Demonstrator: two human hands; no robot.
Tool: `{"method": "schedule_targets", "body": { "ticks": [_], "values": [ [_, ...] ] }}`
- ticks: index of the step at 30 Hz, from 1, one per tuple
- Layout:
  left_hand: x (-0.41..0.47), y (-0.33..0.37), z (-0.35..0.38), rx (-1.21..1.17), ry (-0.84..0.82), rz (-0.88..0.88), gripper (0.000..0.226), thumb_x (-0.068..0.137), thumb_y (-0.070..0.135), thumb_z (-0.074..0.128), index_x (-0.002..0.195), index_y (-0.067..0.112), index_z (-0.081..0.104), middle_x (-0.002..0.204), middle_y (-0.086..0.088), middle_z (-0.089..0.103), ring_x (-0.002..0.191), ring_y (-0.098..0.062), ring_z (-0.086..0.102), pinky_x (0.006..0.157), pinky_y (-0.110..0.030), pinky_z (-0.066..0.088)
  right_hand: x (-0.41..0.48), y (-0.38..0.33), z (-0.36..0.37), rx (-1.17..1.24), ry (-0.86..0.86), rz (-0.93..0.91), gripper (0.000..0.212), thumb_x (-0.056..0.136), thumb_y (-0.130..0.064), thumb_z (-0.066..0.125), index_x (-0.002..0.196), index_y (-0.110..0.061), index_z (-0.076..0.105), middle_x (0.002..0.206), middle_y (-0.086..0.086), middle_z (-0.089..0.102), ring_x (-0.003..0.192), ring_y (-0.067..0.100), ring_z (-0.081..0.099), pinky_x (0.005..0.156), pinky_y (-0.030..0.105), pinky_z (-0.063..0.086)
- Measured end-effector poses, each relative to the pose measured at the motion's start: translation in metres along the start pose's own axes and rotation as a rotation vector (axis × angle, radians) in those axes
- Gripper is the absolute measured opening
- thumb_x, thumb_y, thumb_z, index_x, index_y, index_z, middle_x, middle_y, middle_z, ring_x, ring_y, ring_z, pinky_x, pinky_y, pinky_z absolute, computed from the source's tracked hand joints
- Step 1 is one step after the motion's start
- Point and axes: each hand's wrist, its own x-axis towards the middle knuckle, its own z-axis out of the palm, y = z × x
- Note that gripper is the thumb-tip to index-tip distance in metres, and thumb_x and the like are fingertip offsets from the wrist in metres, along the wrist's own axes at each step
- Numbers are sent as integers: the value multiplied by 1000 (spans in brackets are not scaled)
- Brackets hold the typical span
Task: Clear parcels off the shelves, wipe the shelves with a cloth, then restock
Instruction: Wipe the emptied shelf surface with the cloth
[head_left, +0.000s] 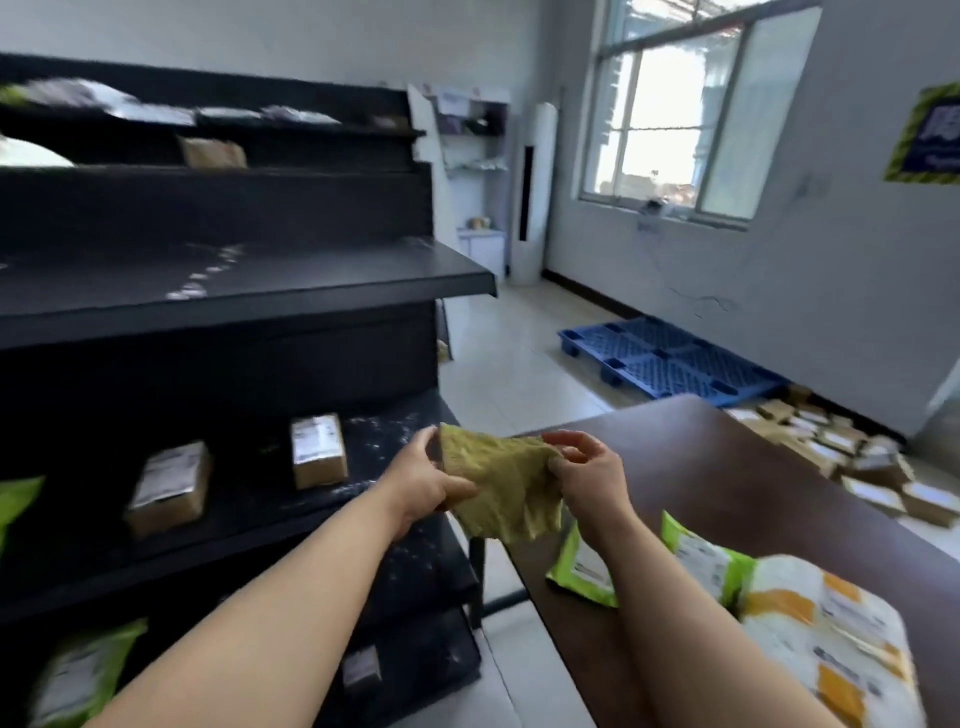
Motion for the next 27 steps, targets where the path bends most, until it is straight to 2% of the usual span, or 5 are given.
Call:
{"method": "schedule_targets", "body": {
  "ticks": [3,6,9,16,27],
  "values": [
    [-25,17,-45,40,162,66,86,74,-10,74,144,13,29,96,-11,68,78,-18,67,54,-24,53,-4,-29,37,-24,-105,-44,30,83,7,57,79,-20,70,81,8,66,69,16,56,59,24,47],
    [-54,33,-86,138,333,126,67,73,-8,76,131,0,44,92,-8,67,78,-17,65,62,-24,53,-11,-54,78,-95,-212,-93,28,84,1,57,77,-23,71,81,2,68,64,11,58,48,16,46],
    [-84,50,-124,165,482,156,48,70,-4,80,113,-4,58,87,-12,67,77,-21,65,74,-33,55,-22,-78,117,-163,-357,-181,23,81,-3,62,78,-25,71,89,-1,70,79,12,63,72,24,53],
    [-150,79,-211,273,670,221,29,78,-5,72,105,4,66,90,-5,68,85,-16,65,77,-25,54,-57,-131,207,-240,-605,-322,22,66,-9,85,79,-21,72,75,-3,68,61,3,59,52,10,43],
    [-239,79,-374,204,957,209,16,80,5,74,84,18,66,91,-4,68,88,-18,65,74,-29,56,-145,-193,371,-241,-822,-534,15,80,-7,70,88,-16,61,83,-2,63,73,12,56,62,20,45]
  ]
}}
